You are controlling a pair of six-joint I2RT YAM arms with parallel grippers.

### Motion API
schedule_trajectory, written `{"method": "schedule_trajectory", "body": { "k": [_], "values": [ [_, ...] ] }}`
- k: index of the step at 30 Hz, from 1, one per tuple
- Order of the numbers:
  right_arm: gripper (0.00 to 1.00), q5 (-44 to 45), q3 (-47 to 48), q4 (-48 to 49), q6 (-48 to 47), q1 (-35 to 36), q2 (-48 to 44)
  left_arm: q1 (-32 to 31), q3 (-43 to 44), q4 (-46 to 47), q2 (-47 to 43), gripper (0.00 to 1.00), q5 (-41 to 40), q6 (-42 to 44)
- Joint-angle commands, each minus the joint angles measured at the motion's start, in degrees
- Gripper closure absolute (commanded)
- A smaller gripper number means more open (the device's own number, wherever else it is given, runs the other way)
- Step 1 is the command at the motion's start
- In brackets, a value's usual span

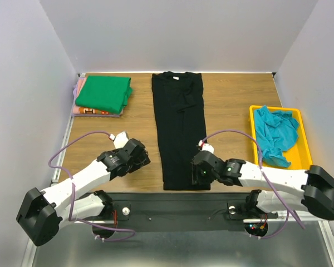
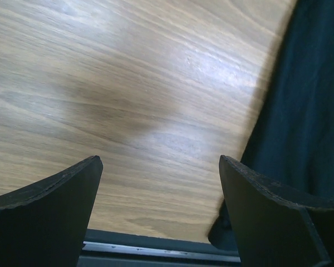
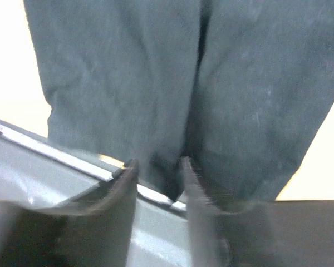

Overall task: Fold and stack the t-shirts
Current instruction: Fold the tshirt

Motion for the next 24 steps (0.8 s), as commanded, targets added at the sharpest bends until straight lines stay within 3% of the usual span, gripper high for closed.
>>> {"method": "schedule_trajectory", "body": {
  "k": [1,2,6,11,15,20,24],
  "values": [
    [0.41,-2.48,-0.84,-0.94,1.23,0.22,-6.69,-0.06,0.04,4.01,0.75,0.02,7.38,4.63],
    [0.32,-2.40,-0.84,-1.37,1.23,0.31,-7.83,-0.24,-0.23,4.80,0.57,0.02,8.79,4.81],
    [0.29,1.63,-0.58,-4.44,2.10,0.31,-12.93,-5.05,-1.46,9.81,-0.04,0.02,14.24,4.56],
    [0.20,5.07,0.74,-13.39,3.51,0.23,-14.43,-15.06,0.38,11.14,3.63,0.02,13.91,0.52],
    [0.08,5.16,0.39,-17.80,5.44,0.23,-14.00,-19.65,0.74,12.02,8.47,0.02,15.40,-1.51],
    [0.08,6.74,-1.53,-18.96,8.60,0.31,-13.64,-22.03,1.09,12.63,14.96,0.07,15.22,-2.83],
    [0.19,7.45,-2.77,-18.87,9.75,0.31,-13.21,-22.65,1.79,13.51,18.41,0.16,14.70,-3.27]
  ]
}}
